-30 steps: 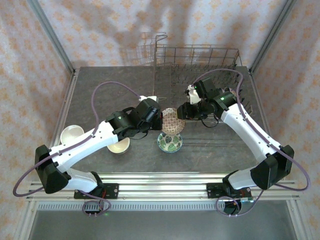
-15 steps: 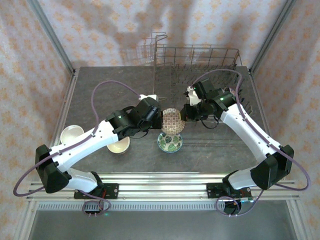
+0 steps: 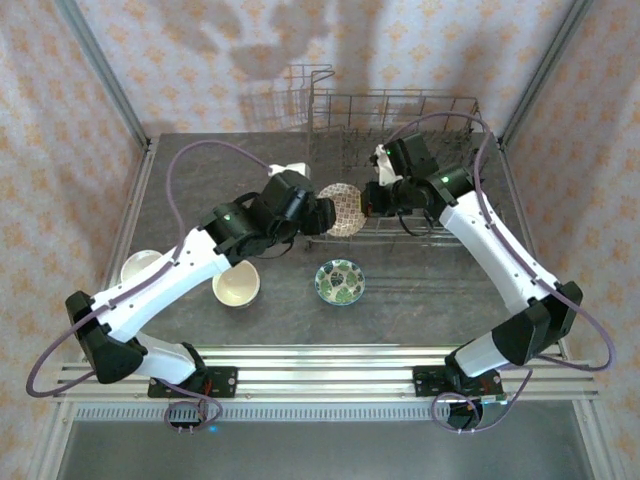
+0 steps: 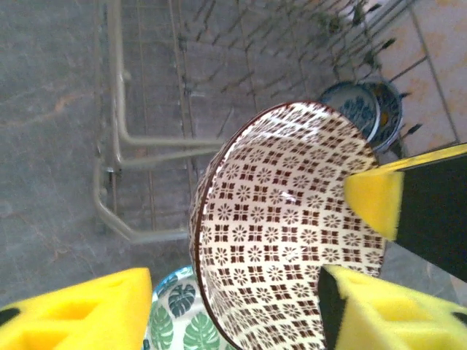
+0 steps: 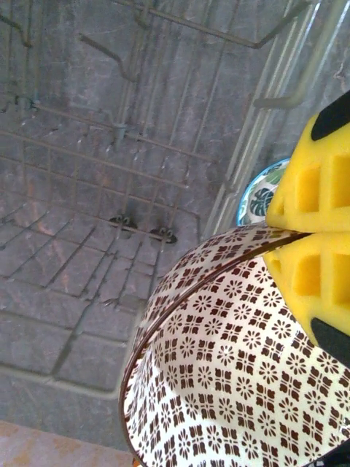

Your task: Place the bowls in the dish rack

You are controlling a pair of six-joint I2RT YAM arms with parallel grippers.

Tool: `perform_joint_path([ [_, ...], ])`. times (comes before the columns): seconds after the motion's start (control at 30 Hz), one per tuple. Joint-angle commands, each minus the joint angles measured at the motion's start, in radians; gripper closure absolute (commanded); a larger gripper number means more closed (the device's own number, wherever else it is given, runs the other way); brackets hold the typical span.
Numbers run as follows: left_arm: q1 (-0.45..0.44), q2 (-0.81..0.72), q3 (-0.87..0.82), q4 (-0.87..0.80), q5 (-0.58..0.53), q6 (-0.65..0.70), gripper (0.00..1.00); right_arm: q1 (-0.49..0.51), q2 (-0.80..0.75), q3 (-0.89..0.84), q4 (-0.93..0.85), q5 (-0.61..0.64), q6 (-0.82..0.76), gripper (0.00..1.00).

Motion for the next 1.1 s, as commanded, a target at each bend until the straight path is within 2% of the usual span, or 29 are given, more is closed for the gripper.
perform_joint_path([
  [0.0,0.013,-0.047,0.075,-0.058,-0.071,0.029,0.31,0.0,0.022,0.094,0.037,0.01,0.019,1.0],
  [0.1,0.029,-0.077,0.102,-0.078,-0.099,0.043,0.24,0.0,0.059,0.154,0.017,0.036,0.019,1.0],
  [0.13,0.037,-0.091,0.103,-0.083,-0.108,0.047,0.17,0.0,0.073,0.176,0.01,0.051,0.02,1.0],
  [0.27,0.1,-0.144,0.078,-0.08,-0.104,0.072,0.11,0.0,0.124,0.254,-0.017,0.14,0.032,1.0],
  [0.4,0.239,-0.157,0.073,-0.06,0.001,0.141,0.09,-0.002,0.191,0.366,-0.05,0.273,0.047,1.0],
  [0.5,0.341,-0.116,0.097,-0.046,0.12,0.2,0.09,-0.002,0.242,0.441,-0.054,0.347,0.074,1.0],
  [0.67,0.446,0.0,0.095,0.036,0.315,0.213,0.09,-0.003,0.347,0.609,-0.139,0.425,0.108,1.0],
  [0.8,0.475,0.107,0.112,0.08,0.41,0.248,0.08,-0.003,0.41,0.72,-0.188,0.355,0.105,1.0],
  [0.87,0.482,0.158,0.12,0.098,0.454,0.256,0.08,-0.004,0.422,0.739,-0.197,0.371,0.105,1.0],
  [0.93,0.483,0.203,0.128,0.117,0.507,0.257,0.08,-0.006,0.434,0.768,-0.224,0.428,0.113,1.0],
  [1.07,0.485,0.264,0.134,0.142,0.552,0.275,0.08,-0.018,0.473,0.864,-0.33,0.639,0.123,1.0],
])
